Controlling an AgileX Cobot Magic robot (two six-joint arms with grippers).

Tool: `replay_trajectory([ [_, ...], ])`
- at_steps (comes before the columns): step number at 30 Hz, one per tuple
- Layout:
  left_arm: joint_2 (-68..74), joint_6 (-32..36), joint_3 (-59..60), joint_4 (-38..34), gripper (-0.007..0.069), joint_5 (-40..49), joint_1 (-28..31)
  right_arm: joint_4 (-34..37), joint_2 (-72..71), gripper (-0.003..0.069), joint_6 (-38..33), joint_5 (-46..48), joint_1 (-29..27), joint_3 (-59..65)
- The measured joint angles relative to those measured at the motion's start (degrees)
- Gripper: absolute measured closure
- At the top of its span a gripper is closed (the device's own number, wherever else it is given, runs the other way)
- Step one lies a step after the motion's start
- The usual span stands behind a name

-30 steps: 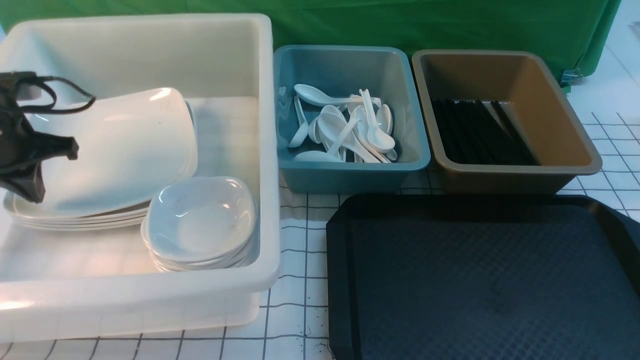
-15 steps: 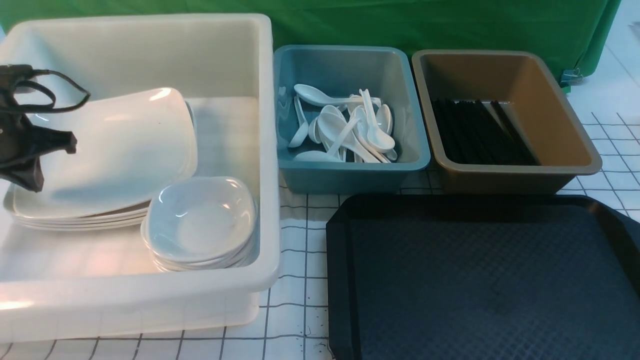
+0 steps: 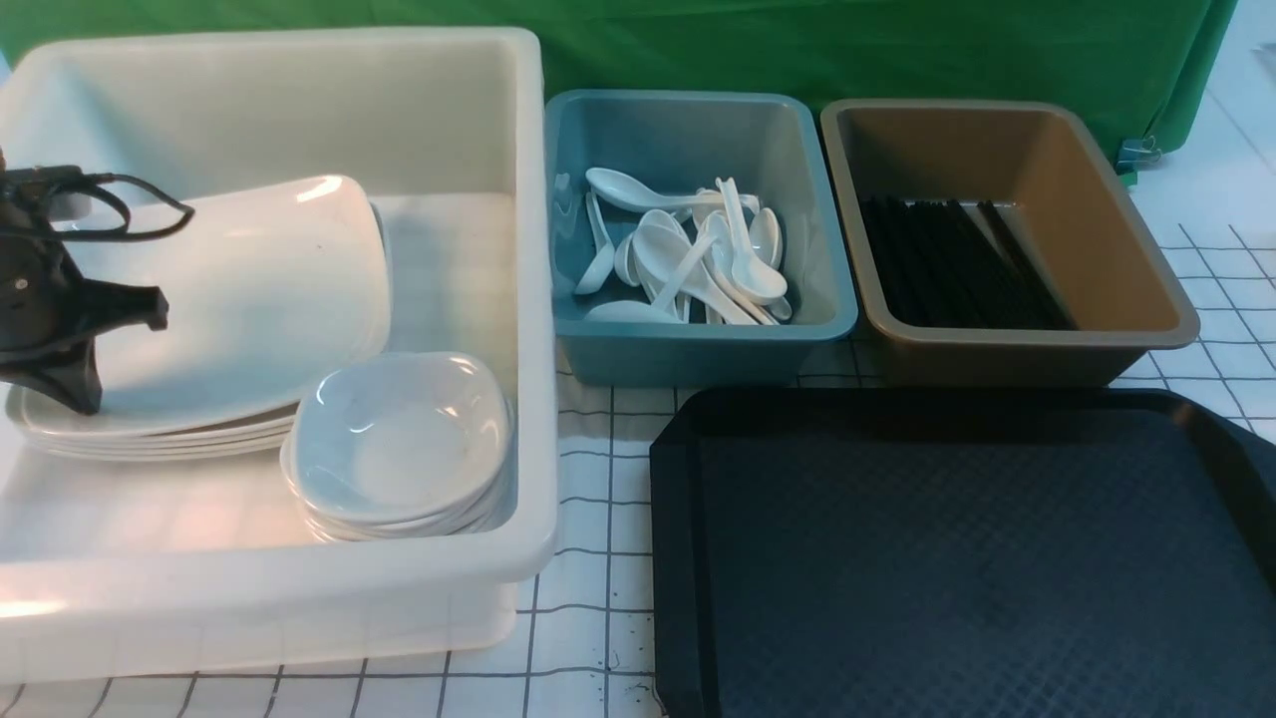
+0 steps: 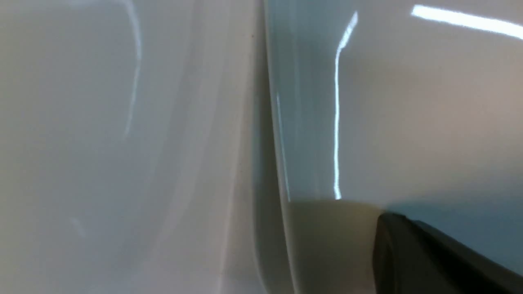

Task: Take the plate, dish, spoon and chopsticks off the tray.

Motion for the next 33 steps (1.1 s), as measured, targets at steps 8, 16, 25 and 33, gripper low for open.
replay_trajectory([
  [8,0.00,-1.00,-0.56,4.27,0.0625,0.73,-0.90,0.00,0.00,0.0559,0.00,0.05,0.00,0.00],
  [16,-4.05,-1.00,-5.66,9.85,0.0625,3.13,-0.36,0.00,0.00,0.0589,-2.00,2.65,0.00,0.00],
  [25,-17.60,5.21,-7.56,0.65,0.0625,7.63,-0.11,1.24,-0.63,0.0661,-5.56,8.94,0.00,0.00],
  [33,-23.68,9.89,-7.49,-11.07,0.0625,9.66,-0.11,14.47,-6.18,0.0661,-13.56,-19.08,0.00,11.36],
])
